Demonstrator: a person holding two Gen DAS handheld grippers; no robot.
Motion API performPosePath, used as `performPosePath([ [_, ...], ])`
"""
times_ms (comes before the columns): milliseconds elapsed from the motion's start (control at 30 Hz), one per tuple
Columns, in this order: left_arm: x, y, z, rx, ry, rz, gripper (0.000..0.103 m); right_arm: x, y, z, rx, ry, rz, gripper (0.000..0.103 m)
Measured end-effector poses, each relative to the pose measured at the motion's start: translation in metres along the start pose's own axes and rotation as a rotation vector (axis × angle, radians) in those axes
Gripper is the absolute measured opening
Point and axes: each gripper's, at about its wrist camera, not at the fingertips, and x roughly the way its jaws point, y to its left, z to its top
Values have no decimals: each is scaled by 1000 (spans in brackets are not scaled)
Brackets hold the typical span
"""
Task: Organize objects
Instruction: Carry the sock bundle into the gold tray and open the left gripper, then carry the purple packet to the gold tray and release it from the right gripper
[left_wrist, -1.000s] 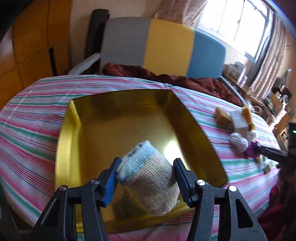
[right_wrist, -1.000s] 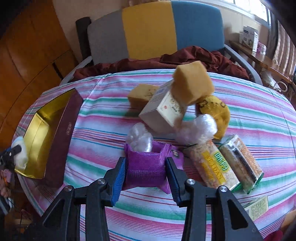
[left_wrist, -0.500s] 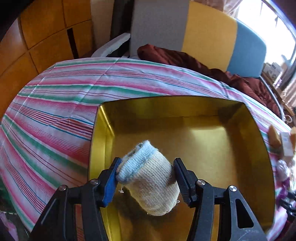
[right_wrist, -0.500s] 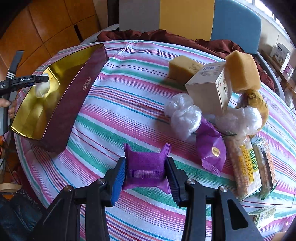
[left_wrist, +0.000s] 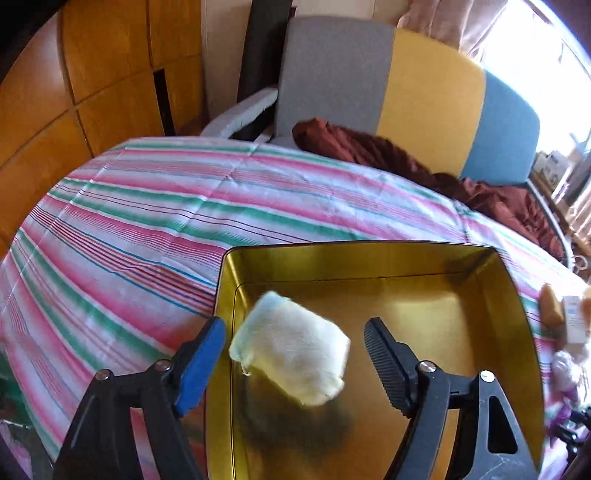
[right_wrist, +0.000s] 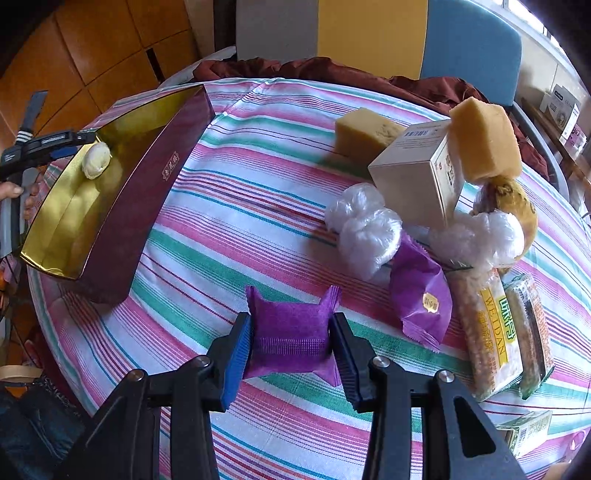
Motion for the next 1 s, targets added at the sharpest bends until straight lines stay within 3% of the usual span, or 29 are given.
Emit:
performPosePath([
  [300,-88,-13,-65,17,-159,-26,84,2,6,1,-25,5,-43,44],
  [533,-124,-13,-109,-1,-180,-47,85,-3,20,5,-1,-17,-92,43],
  [733,-131,-8,-125,-14,-175,-35,85,-22,58,27,13,-109,15,43],
  [1000,-142,28,-132,-117,-193,-19,86,-30,153,73,-94,-173,191,44],
])
